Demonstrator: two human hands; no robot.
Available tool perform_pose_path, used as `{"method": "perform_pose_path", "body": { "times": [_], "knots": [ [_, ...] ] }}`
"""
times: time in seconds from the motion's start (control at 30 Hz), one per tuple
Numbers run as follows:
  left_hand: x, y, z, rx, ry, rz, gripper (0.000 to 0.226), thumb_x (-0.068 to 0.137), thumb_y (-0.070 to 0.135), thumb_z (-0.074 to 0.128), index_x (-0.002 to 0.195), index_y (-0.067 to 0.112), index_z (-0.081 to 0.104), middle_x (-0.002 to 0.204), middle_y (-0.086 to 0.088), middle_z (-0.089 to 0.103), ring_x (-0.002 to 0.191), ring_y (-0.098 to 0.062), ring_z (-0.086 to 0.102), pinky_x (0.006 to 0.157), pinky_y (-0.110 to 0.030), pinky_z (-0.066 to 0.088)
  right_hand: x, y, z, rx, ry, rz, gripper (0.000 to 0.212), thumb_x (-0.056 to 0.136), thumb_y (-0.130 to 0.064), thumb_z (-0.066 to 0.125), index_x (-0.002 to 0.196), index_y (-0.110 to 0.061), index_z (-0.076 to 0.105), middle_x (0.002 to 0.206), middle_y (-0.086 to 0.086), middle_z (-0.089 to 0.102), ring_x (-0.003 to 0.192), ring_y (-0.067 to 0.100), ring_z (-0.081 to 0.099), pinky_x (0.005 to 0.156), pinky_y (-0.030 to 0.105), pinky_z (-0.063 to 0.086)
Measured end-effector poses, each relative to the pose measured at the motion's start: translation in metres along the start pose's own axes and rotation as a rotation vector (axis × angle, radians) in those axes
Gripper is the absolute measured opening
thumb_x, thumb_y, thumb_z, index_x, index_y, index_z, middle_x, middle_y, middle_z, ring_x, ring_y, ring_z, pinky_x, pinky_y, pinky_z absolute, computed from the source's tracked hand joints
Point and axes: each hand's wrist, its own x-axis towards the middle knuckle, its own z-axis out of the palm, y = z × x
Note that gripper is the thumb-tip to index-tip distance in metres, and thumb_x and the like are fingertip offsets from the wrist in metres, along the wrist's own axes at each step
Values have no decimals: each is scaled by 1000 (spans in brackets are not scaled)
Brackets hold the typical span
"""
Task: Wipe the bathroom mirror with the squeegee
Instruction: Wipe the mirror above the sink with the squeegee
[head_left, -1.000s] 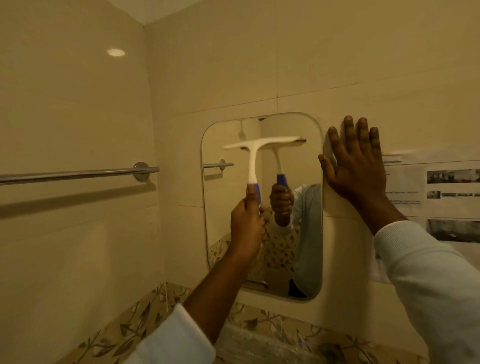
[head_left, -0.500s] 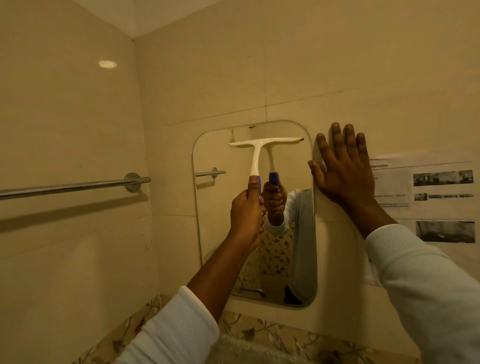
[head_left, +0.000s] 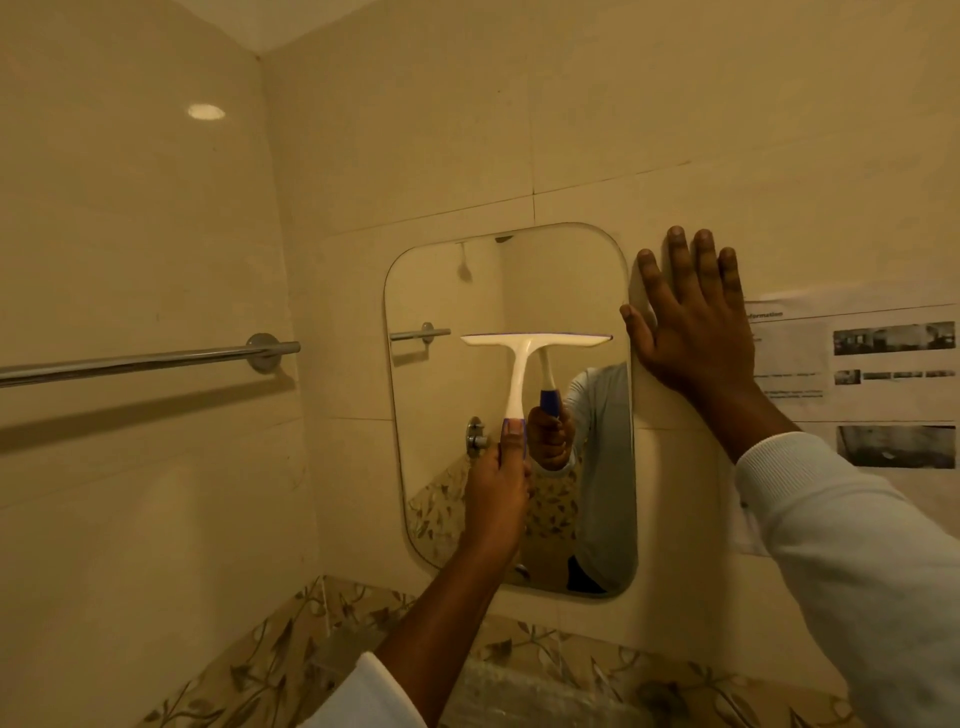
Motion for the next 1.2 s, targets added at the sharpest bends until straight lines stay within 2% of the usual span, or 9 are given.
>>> {"method": "perform_pose_path", "body": {
  "times": [0.27, 0.6, 0.8, 0.93, 1.2],
  "knots": [
    [-21, -41, -3, 6, 25, -86, 61, 74, 85, 47, 72, 24, 55, 58, 7, 46, 46, -7, 38, 44, -25, 30, 0, 0, 3, -9, 9, 5, 74, 105, -61, 26, 166, -21, 13, 174, 14, 0, 160, 36, -3, 129, 55, 6],
    [-50, -81, -8, -42, -25, -244, 54, 86, 69, 51, 79, 16, 55, 59, 3, 43, 45, -8, 35, 42, -24, 27, -1, 0, 2, -12, -5, 12, 75, 105, -61, 24, 166, -21, 11, 174, 14, -2, 160, 36, -5, 129, 54, 3],
    [-72, -127, -7, 33, -14, -361, 53, 96, 61, 52, 70, 15, 54, 50, 5, 43, 40, -9, 37, 43, -26, 30, -1, -1, 1, 8, -16, 15, 76, 104, -63, 22, 166, -21, 10, 174, 13, -2, 160, 36, -4, 129, 55, 3],
    [-85, -159, -5, 65, 28, -429, 54, 96, 59, 54, 67, 13, 55, 48, 4, 44, 41, -11, 40, 47, -29, 33, -1, -1, -1, 18, -20, 20, 76, 104, -63, 22, 166, -21, 11, 174, 14, 0, 160, 36, -3, 129, 55, 5],
    [-92, -178, -8, 154, 70, -476, 56, 97, 62, 54, 68, 15, 57, 49, 4, 48, 43, -13, 44, 50, -30, 37, -1, -1, 2, -2, -4, 22, 74, 105, -62, 25, 166, -23, 11, 174, 13, 0, 160, 35, -3, 130, 54, 2]
  ]
}}
